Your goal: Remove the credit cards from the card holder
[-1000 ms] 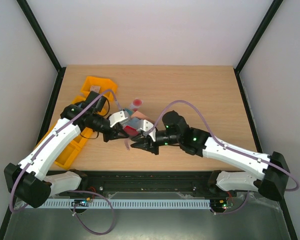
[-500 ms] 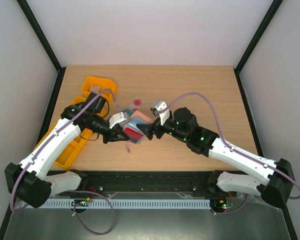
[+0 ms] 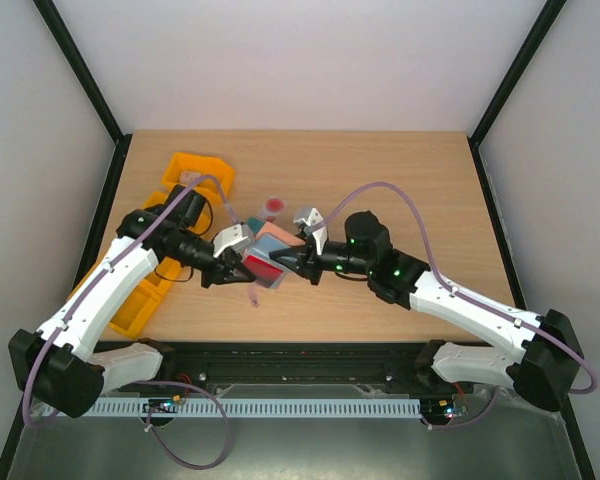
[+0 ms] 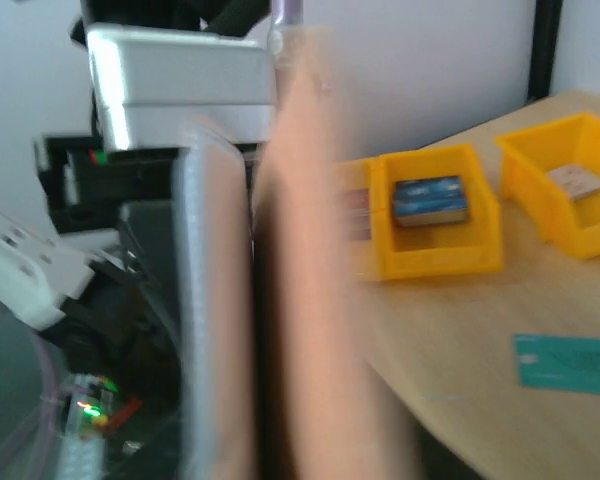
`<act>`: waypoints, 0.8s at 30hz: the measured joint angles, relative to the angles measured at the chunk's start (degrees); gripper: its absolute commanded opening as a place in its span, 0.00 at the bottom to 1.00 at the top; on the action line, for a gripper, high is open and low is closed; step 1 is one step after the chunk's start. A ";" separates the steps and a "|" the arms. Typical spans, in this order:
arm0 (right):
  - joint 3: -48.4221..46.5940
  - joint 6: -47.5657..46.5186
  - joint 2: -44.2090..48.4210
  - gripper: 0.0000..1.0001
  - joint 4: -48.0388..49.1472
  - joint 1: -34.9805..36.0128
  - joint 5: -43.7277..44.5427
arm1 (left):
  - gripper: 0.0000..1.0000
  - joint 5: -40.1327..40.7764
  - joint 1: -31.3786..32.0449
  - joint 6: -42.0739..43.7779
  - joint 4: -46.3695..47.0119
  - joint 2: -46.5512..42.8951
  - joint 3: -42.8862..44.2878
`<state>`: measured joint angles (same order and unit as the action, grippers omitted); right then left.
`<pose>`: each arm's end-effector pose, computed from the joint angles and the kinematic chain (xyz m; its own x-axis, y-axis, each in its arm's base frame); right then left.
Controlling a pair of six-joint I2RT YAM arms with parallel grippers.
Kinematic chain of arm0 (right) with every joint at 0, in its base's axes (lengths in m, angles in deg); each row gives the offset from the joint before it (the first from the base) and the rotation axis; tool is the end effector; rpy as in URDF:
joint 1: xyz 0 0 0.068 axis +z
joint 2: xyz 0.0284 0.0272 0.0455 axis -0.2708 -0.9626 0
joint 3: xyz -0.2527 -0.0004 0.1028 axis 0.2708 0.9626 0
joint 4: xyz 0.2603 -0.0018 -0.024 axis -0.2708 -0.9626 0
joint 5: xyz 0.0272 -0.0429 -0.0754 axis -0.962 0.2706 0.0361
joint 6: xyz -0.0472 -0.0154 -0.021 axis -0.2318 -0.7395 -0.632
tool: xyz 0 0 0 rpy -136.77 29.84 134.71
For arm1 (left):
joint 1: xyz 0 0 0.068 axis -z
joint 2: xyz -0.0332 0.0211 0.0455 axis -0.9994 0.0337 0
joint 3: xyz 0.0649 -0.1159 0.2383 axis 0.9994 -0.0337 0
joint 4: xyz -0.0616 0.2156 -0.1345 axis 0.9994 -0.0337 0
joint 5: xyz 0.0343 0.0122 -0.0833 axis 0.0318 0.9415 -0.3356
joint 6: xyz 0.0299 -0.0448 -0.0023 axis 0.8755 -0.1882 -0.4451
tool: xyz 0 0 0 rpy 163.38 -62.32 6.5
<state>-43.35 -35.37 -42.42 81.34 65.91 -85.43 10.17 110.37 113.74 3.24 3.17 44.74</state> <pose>0.1529 0.2149 0.3159 -0.2330 -0.1176 -0.9653 -0.9690 0.1117 0.2203 0.1833 -0.1053 0.3118 -0.3374 0.5441 -0.7682 0.9399 0.1487 -0.3075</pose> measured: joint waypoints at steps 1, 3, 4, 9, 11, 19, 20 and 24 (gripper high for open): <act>0.04 0.09 0.00 0.02 0.42 0.00 -0.83 | 0.02 -0.17 -0.22 0.22 -0.35 -0.15 0.00; 0.11 0.81 0.02 0.02 1.55 -0.13 -2.36 | 0.06 -0.39 -0.66 0.52 -0.83 -0.46 0.00; 0.11 1.07 0.04 0.02 1.88 -0.20 -2.93 | 0.20 -0.61 -0.90 0.79 -0.92 -0.57 0.00; 0.11 1.79 0.11 0.02 2.78 -0.87 -4.85 | 0.48 -3.41 -2.16 2.71 -2.21 -1.18 0.00; 0.42 2.49 0.28 0.02 3.87 -1.33 -6.01 | 0.46 -4.44 -2.89 3.58 -2.43 -1.57 -0.07; 0.63 5.25 1.64 0.02 8.55 -1.81 -9.70 | 0.33 -7.13 -5.33 4.83 -3.19 -2.73 -0.52; 0.63 5.44 1.86 0.02 8.90 -1.81 -10.01 | 0.30 -7.32 -5.55 5.05 -3.28 -2.84 -0.55; 0.63 6.03 2.01 0.02 9.62 -1.81 -10.80 | 0.09 -8.31 -6.01 5.64 -3.87 -3.02 -0.55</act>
<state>-42.71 -29.34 -40.41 90.96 64.09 -96.22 1.86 104.36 119.37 -0.62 0.15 44.19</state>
